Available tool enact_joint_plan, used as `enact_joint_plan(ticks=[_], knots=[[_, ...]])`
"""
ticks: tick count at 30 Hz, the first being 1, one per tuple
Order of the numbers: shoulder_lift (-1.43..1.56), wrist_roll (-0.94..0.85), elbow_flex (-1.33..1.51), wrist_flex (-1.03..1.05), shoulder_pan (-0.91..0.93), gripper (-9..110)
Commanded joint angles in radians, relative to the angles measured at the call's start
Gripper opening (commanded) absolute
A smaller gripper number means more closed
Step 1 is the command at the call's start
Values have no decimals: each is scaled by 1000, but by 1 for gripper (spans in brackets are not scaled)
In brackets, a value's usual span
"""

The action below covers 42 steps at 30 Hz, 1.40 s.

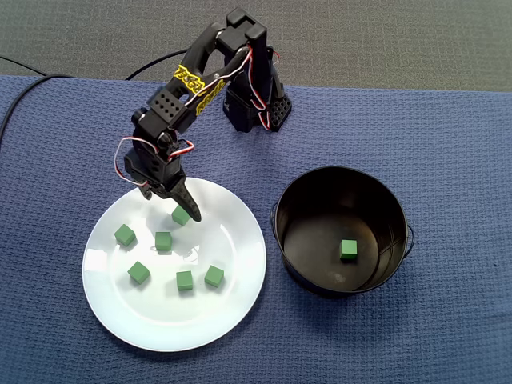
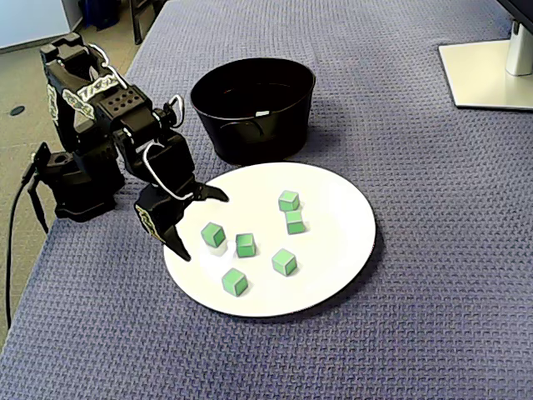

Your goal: Pick up the items on the white plate and put them in the black container.

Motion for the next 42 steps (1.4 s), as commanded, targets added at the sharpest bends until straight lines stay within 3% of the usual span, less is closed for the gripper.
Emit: enact_joint_plan(ticks=[1,16,30,33,35,39,42], knots=[[3,31,14,-26,-31,47],[34,87,192,-190,-87,27],[44,163,270,-213,-117,0],[55,230,273,-207,-132,0],[80,311,225,-127,-144,0],[170,434,-124,440,-155,0],[308,549,-316,598,-169,0]])
